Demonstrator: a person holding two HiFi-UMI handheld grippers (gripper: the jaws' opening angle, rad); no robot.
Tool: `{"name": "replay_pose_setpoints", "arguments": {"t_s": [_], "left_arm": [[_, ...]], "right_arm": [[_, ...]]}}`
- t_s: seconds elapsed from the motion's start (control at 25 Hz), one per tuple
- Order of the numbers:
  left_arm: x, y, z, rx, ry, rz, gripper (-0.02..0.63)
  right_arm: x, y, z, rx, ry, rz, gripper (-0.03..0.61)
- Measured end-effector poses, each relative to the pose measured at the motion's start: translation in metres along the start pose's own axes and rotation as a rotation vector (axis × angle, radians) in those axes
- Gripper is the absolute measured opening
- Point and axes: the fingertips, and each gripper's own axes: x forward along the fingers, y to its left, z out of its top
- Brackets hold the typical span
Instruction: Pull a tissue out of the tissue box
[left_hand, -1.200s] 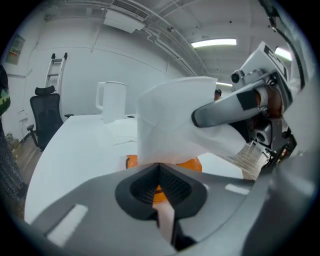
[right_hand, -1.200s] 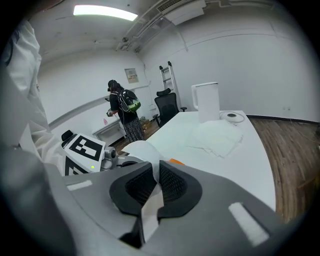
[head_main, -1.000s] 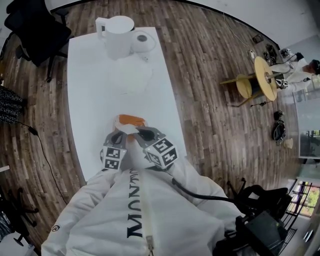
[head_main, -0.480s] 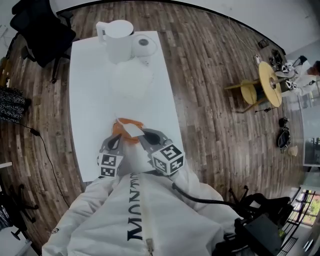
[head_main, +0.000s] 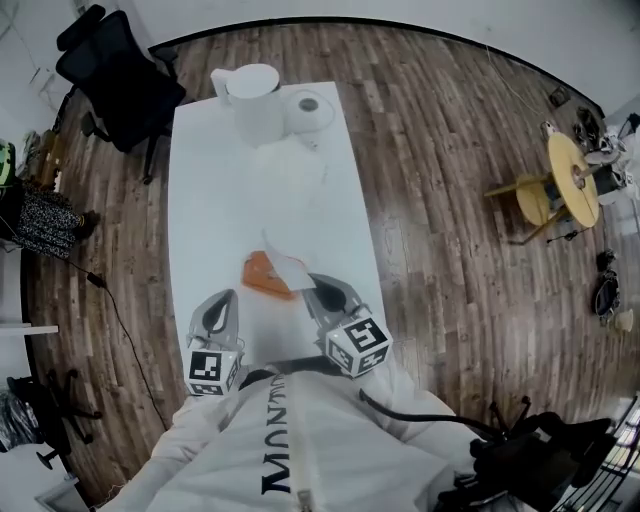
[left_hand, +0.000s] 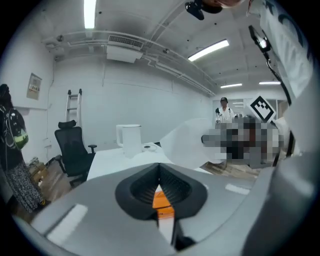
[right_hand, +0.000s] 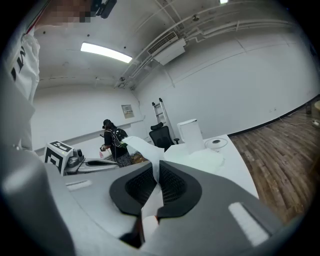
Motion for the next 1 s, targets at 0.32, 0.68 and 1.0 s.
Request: {"name": "replay_pose_setpoints", "arguments": {"t_s": [0.32,0.68,1.0], "left_arm": [[-0.048,-0.008,0.026,0.090,-0.112,0.010,-0.002],[-0.136,-0.028,0.006,0.083,-0.198,0.013,-0.002],[-0.216,-0.040,-0.018,0.061,-0.229,0.042,-0.002]], "right_arm": [[-0.046,0.020,0.007,-0.029,-0.093,-0.086,0.003],[-0.102,0.076,-0.009,-0.085,-0.197,-0.187,0.002],[-0.141,0.135,-0.028,-0.107,-0.223,-0.195,0.002]]}}
